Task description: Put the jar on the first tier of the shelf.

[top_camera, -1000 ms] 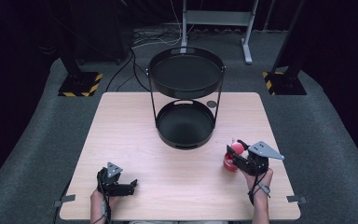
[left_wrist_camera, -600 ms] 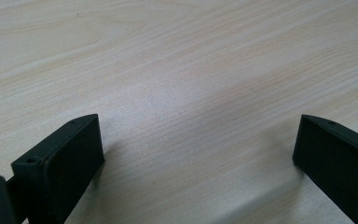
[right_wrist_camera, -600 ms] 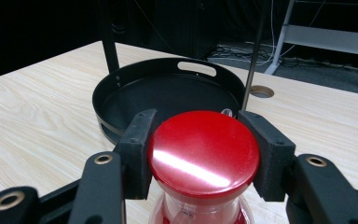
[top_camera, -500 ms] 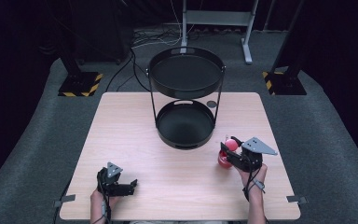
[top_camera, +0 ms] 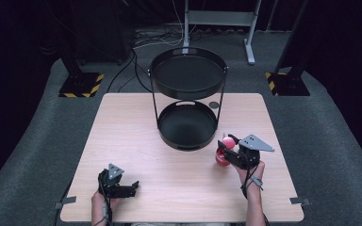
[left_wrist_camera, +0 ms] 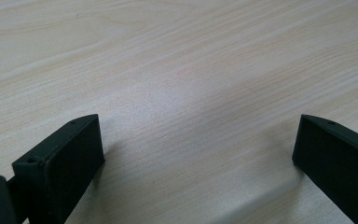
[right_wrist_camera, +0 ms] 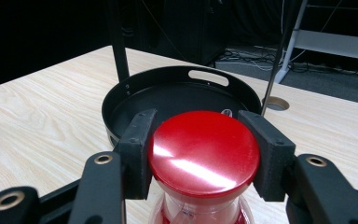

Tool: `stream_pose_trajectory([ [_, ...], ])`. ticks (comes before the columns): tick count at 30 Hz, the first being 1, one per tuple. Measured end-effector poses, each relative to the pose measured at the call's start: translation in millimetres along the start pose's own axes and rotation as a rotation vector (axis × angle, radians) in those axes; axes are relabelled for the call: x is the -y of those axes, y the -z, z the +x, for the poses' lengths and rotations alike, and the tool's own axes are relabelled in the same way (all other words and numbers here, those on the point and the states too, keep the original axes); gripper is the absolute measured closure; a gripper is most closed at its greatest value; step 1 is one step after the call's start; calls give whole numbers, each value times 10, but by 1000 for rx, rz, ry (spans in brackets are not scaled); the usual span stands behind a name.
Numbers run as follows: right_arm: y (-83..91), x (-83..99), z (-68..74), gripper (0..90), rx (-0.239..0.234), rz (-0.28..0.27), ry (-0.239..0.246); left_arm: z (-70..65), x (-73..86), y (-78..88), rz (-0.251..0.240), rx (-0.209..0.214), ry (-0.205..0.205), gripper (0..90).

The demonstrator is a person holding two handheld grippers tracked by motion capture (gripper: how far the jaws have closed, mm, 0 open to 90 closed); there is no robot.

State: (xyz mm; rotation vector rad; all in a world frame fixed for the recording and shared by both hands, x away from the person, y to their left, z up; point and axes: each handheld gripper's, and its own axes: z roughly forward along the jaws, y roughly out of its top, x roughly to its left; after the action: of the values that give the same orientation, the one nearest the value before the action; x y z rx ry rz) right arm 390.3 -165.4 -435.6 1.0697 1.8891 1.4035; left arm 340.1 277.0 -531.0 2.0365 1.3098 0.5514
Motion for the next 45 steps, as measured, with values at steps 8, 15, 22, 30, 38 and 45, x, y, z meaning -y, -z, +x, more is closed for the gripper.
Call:
stream_pose_trajectory([
  [8,-73,-62,20,484,-13,-1,8,0,0,0,0,0,-1,16],
  [15,-126,-107,39,483,-19,-4,14,0,0,0,0,0,-1,16],
  [22,-182,-160,59,483,-24,-9,21,0,0,0,0,0,-1,17],
  [30,-242,-215,72,483,-28,-8,28,1,0,0,0,0,0,17],
  [38,-302,-278,85,483,-33,-13,37,0,0,0,0,1,0,17],
  [45,-354,-326,94,483,-34,-18,40,1,0,0,0,1,0,17],
])
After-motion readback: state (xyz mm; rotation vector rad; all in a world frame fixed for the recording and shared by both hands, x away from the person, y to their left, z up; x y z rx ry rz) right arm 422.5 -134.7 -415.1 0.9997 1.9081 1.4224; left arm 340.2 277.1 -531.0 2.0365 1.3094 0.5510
